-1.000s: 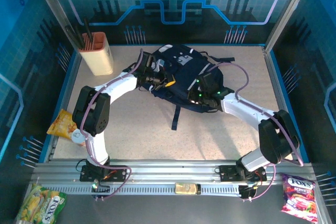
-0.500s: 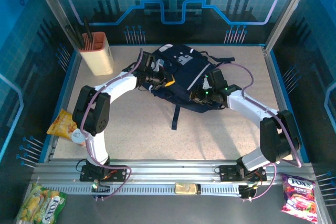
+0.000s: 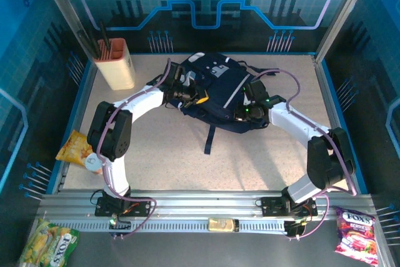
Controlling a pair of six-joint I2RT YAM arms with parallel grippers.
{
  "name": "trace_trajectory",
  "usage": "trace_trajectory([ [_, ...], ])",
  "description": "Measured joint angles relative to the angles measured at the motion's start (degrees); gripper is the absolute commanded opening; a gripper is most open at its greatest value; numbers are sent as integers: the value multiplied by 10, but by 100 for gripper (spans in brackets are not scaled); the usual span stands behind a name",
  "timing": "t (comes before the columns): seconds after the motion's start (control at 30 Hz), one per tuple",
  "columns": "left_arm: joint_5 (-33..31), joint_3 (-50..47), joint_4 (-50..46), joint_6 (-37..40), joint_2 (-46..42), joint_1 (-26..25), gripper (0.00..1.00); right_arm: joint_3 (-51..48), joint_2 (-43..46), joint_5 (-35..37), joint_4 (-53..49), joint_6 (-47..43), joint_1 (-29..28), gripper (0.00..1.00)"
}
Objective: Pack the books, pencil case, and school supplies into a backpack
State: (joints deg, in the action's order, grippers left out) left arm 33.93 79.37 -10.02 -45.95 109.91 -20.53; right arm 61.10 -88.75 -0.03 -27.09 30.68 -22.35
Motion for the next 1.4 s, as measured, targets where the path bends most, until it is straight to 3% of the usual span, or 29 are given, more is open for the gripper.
trace_trajectory([
  [0.1,-2,3,-1,0,0,1,0,-5,0,-12,19,-33,0,25],
  [0.37,-9,9,-3,0,0,6,0,-18,-15,-36,64,-70,0,26],
  [0.6,-11,11,-6,0,0,6,0,-45,-17,-54,111,-80,-5,47],
  [0.73,-11,13,-9,0,1,6,0,-50,-17,-42,123,-83,-18,50],
  [0.83,-11,15,-11,0,1,6,0,-50,-17,-15,125,-85,-28,42],
  [1.0,-11,16,-12,0,1,6,0,-50,-17,29,122,-89,-36,19],
  [1.1,-11,17,-13,5,1,9,0,-50,-16,57,118,-93,-38,12],
  [1.4,-11,26,-12,13,2,23,0,-58,12,151,103,-131,-35,4],
])
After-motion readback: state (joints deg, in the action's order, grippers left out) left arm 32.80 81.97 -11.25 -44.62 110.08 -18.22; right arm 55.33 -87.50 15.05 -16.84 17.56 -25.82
